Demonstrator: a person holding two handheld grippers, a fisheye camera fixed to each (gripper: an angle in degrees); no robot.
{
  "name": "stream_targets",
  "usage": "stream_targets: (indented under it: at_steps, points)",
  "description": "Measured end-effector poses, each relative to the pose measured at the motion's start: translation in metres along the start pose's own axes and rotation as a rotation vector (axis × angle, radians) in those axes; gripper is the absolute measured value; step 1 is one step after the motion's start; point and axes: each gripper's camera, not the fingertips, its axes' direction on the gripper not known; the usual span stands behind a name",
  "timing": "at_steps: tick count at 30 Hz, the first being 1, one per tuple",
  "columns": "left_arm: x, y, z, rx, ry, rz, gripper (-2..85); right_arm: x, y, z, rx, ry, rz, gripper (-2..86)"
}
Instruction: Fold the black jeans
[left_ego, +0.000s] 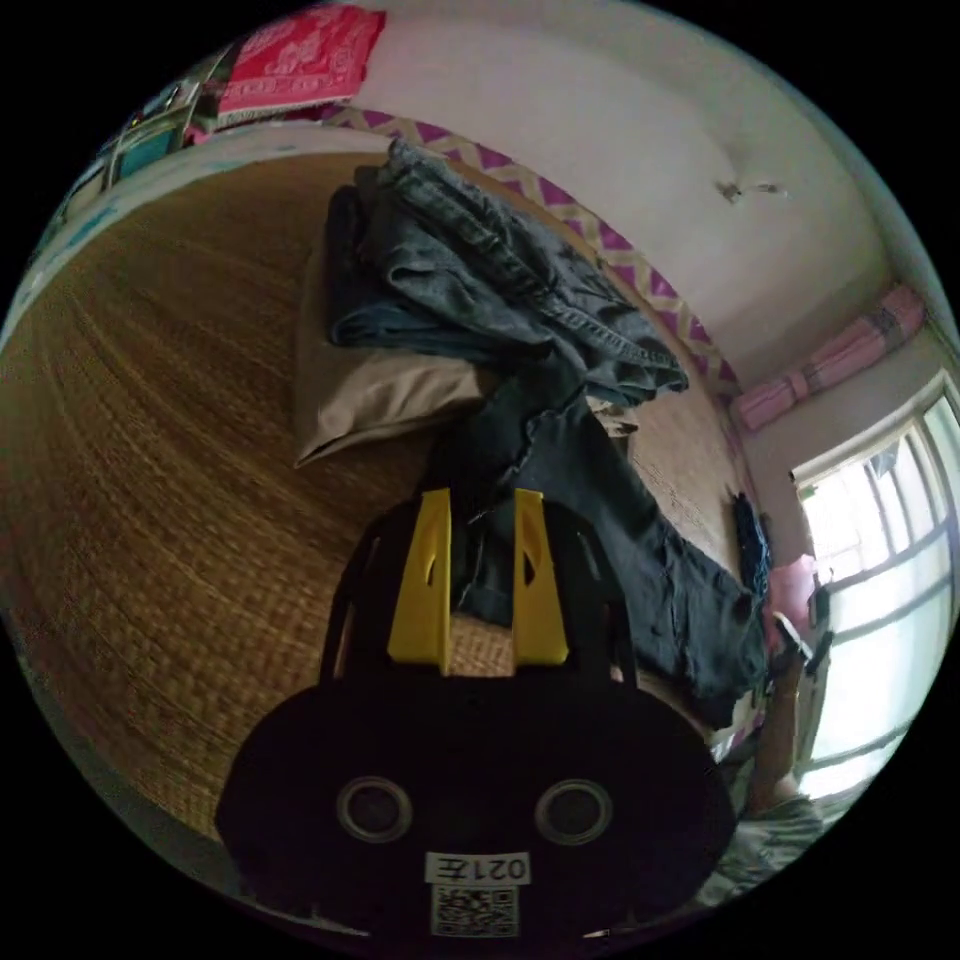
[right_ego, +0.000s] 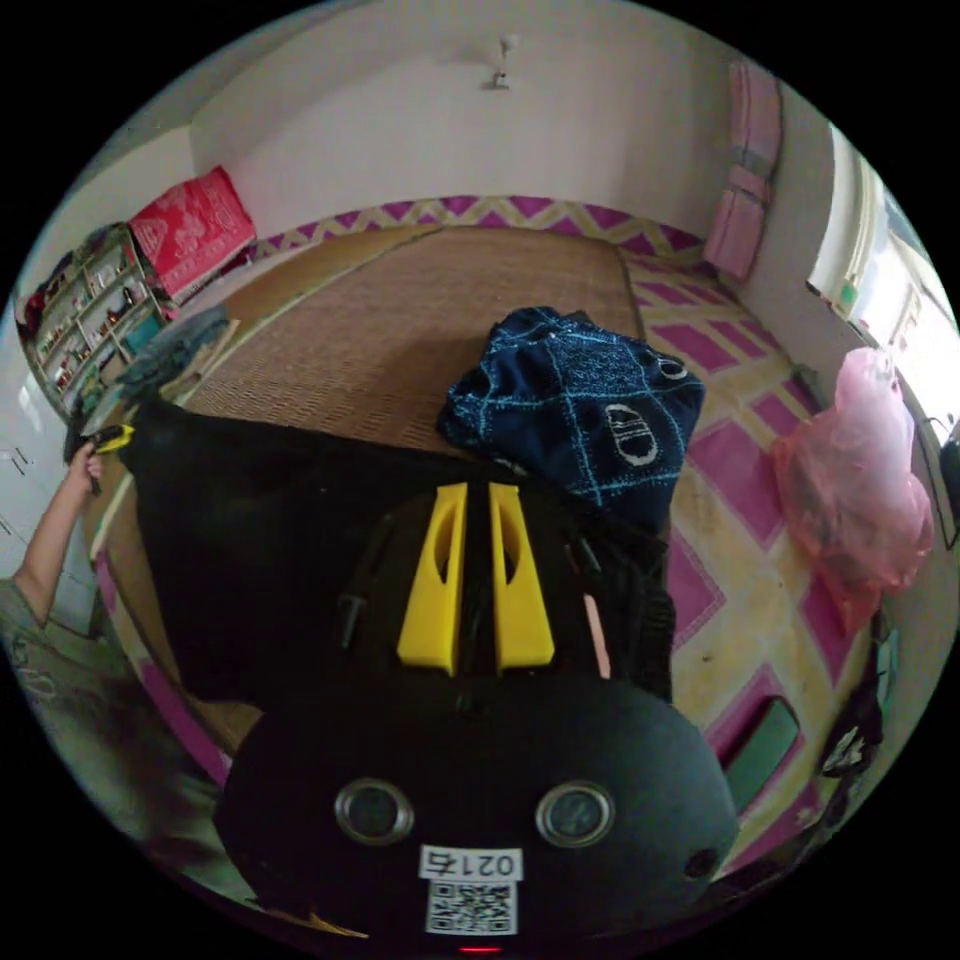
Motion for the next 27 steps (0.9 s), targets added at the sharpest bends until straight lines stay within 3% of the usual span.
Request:
stream_targets:
  at_steps: [6, 10, 13, 18, 22, 24, 27]
  points:
    - [-0.02, -0.001, -0.018, 0.071, 0.126, -0.042, -0.5, -0.025, 0.033, -0.038, 0.013, -0.08, -0.042, 2.1]
    - [-0.021, 0.011, -0.052, 0.086, 0.062, -0.009, -0.8, -0.033, 0.049, -0.066, 0.058, -0.162, -0.036, 0.3]
    - [-0.038, 0.013, -0.031, 0.022, -0.005, -0.039, -0.8, -0.045, 0.051, -0.063, 0.049, -0.181, -0.056, 0.6]
    - [-0.075, 0.014, -0.011, 0.052, 0.104, -0.102, -0.4, -0.091, 0.045, -0.043, -0.056, -0.243, -0.174, 4.0]
    - [-0.084, 0.019, -0.018, 0.085, 0.096, -0.033, 0.3, -0.157, 0.051, -0.057, -0.052, -0.313, -0.41, 4.5]
    - [-0.089, 0.024, -0.027, 0.123, 0.076, -0.037, 0.1, -0.186, 0.056, -0.057, -0.081, -0.293, -0.504, 3.9]
    - [-0.097, 0.036, -0.04, 0.164, 0.053, -0.032, 1.0, -0.216, 0.068, -0.028, -0.212, -0.11, -0.599, 1.1]
